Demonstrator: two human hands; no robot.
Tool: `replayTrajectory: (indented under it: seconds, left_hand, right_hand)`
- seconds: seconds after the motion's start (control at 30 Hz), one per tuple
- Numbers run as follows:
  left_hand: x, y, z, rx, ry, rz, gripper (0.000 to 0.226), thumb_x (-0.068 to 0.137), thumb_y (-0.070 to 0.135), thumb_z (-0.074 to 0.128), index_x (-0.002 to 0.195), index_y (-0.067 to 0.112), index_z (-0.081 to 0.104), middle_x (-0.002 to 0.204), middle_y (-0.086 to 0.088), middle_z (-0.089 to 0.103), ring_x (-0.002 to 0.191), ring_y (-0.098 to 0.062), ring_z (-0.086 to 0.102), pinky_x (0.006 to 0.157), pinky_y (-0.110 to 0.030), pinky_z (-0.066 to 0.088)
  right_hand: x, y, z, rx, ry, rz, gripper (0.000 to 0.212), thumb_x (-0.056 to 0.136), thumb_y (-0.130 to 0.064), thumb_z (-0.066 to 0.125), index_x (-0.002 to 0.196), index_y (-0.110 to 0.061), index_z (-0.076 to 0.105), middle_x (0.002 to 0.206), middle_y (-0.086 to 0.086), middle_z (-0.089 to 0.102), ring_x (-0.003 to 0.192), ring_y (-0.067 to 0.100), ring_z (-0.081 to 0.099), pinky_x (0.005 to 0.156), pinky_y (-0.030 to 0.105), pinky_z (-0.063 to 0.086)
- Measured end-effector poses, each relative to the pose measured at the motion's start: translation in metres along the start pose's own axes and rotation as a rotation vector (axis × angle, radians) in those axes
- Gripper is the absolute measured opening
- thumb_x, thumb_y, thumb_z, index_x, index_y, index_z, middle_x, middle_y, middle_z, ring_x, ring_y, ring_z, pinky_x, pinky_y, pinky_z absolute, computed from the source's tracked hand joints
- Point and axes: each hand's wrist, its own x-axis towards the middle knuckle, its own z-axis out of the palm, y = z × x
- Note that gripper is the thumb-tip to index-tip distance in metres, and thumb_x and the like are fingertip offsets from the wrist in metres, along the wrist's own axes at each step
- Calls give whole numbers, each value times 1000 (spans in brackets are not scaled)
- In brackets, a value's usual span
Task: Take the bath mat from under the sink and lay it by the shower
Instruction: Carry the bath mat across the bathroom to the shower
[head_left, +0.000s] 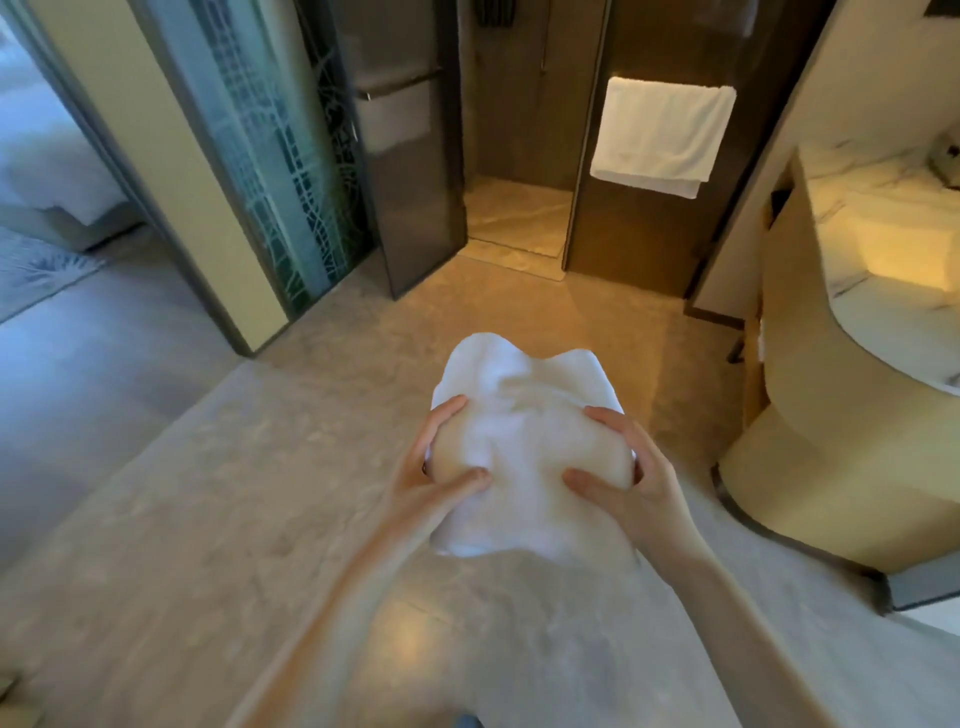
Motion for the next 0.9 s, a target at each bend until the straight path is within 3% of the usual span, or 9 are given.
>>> replayTrajectory:
  seconds: [0.1, 0.23, 0.33, 0.5, 0.57, 0.67, 0.77, 0.9]
  left_hand:
    - [-23, -4, -5, -10, 111, -47, 73, 63, 21, 72, 120, 60, 51, 116, 26, 61, 105, -1, 61, 84, -25, 54]
    - [-46, -9, -16, -34, 193, -46, 74, 66, 17, 76, 120, 60, 53, 105, 36, 61, 96, 8, 61, 71, -11, 51]
    - [-57, -14, -26, -76, 254, -57, 74, 70, 10, 78, 121, 59, 54, 111, 39, 58, 103, 10, 58, 73, -10, 49]
    - [-58, -20, -63, -85, 342, -75, 73, 62, 16, 74, 120, 57, 56, 129, 25, 54, 117, -4, 56, 95, -33, 53]
    - [-49, -23, -82, -92, 368, -73, 72, 61, 17, 75, 119, 56, 57, 127, 28, 54, 118, -7, 56, 97, -38, 52]
    - [-27, -31, -119, -91, 380, -77, 73, 61, 21, 76, 122, 55, 56, 125, 30, 53, 113, -6, 57, 91, -35, 54]
    - [7, -42, -170, -91, 351, -59, 72, 69, 19, 79, 125, 56, 53, 124, 24, 50, 98, 6, 60, 76, -22, 57]
    - [62, -44, -245, -66, 300, -67, 69, 79, 16, 78, 125, 59, 50, 124, 25, 44, 104, -4, 57, 70, -22, 57]
  right_hand:
    - [-1, 0, 8, -38, -79, -5, 61, 74, -17, 84, 120, -47, 59, 103, -30, 65, 89, -6, 64, 63, 12, 52]
    - [-1, 0, 21, -65, -171, -9, 62, 71, -24, 84, 120, -50, 57, 106, -32, 64, 93, -10, 61, 66, 8, 50]
    - [3, -1, 37, -54, -230, -17, 61, 67, -26, 83, 118, -50, 59, 107, -34, 62, 95, -12, 60, 65, 6, 48]
    - [16, 0, 79, -48, -295, -38, 61, 71, -19, 84, 117, -50, 60, 108, -35, 61, 94, -13, 59, 66, 5, 48]
    - [30, 2, 100, -50, -309, -33, 61, 72, -14, 84, 118, -46, 61, 110, -31, 62, 95, -13, 59, 66, 5, 48]
    - [57, 2, 140, -33, -309, -33, 61, 68, -14, 84, 120, -39, 62, 116, -24, 62, 96, -12, 59, 69, 6, 48]
    - [92, 3, 189, -35, -301, -41, 63, 66, -15, 84, 121, -35, 62, 117, -27, 59, 99, -13, 56, 73, 6, 47]
    - [143, -3, 256, -19, -272, -37, 63, 66, -19, 83, 122, -36, 62, 121, -20, 59, 108, 4, 58, 84, 25, 53]
